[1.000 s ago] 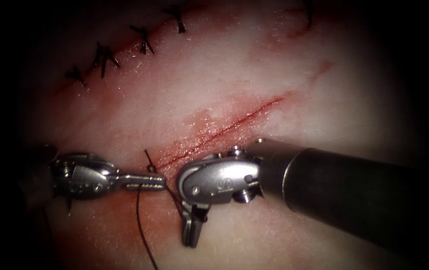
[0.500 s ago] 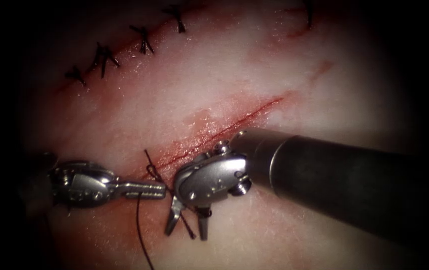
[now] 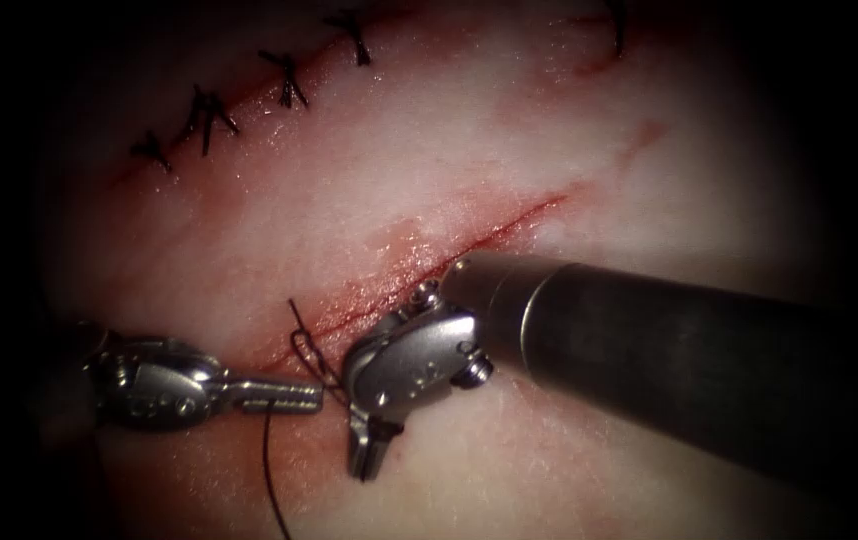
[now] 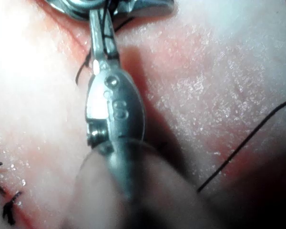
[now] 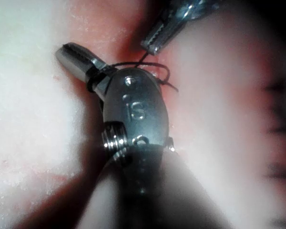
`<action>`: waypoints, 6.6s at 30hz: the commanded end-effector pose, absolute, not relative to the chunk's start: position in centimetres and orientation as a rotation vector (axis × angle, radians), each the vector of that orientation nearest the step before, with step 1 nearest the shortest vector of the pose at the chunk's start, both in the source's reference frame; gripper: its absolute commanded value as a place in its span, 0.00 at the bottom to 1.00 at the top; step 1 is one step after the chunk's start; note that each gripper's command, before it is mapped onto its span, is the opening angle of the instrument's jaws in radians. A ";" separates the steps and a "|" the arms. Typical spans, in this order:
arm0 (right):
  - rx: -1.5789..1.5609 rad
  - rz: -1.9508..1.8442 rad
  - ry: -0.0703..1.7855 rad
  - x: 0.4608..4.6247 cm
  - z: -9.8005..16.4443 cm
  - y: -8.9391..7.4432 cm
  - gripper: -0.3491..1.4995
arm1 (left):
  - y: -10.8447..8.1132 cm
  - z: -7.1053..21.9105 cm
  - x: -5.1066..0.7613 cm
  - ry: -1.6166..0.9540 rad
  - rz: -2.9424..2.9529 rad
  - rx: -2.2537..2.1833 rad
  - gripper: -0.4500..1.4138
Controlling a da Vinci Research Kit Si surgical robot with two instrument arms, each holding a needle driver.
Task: Wound Closure
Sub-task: Pick up suture tail, then pull tail through loop while tightening upward with right hand and downward with left driver, then wrap right tool once counter-clockwise with suture
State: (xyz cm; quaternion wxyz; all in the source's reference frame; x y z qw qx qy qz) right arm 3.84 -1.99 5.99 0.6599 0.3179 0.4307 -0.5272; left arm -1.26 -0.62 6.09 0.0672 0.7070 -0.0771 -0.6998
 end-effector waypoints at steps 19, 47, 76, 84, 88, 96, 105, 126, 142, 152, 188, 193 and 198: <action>0.739 -1.062 1.161 3.85 5.8 -1.5 0.00 | -1.3 6.3 -1.34 -0.183 -2.168 2.076 0.00; 0.618 -0.773 1.311 4.15 5.9 -0.6 0.00 | -2.3 5.6 -1.84 -0.061 -2.127 2.138 0.00; 0.417 -0.612 1.295 4.26 6.0 -0.2 0.00 | -3.0 5.9 -2.38 0.089 -2.085 2.182 0.00; 0.403 -0.599 1.310 4.26 5.9 -0.2 0.00 | -3.0 5.9 -2.40 0.099 -2.079 2.191 0.00; 0.394 -0.563 1.360 4.24 5.9 -0.3 0.18 | -2.8 5.7 -2.31 0.071 -2.106 2.177 0.00; 0.328 -0.369 1.415 4.05 5.7 -0.4 0.83 | -2.3 5.1 -2.02 -0.061 -2.130 2.123 0.00; 0.304 -0.147 1.472 3.72 5.7 -0.6 0.32 | -1.6 4.7 -1.66 -0.147 -2.146 2.047 0.00; 0.388 0.037 1.604 3.84 6.0 -1.4 0.00 | -0.5 4.2 -1.55 -0.451 -1.997 1.841 0.00; 0.538 -0.172 1.771 4.16 6.0 -1.5 0.00 | 0.0 4.5 -1.44 -0.323 -1.914 1.795 0.00; 0.571 -0.210 1.872 4.03 6.0 -1.6 0.00 | 0.2 4.9 -1.24 -0.291 -1.903 1.782 0.00; 0.451 0.553 1.978 3.64 5.9 -1.5 0.45 | 0.0 6.0 -0.86 -0.244 -2.028 1.783 0.00; 0.480 0.555 1.970 3.66 5.9 -1.5 0.52 | -0.1 6.2 -1.08 -0.248 -2.039 1.793 0.00; 0.495 0.585 1.966 3.65 5.9 -1.5 0.50 | -0.2 6.3 -1.21 -0.245 -2.041 1.805 0.00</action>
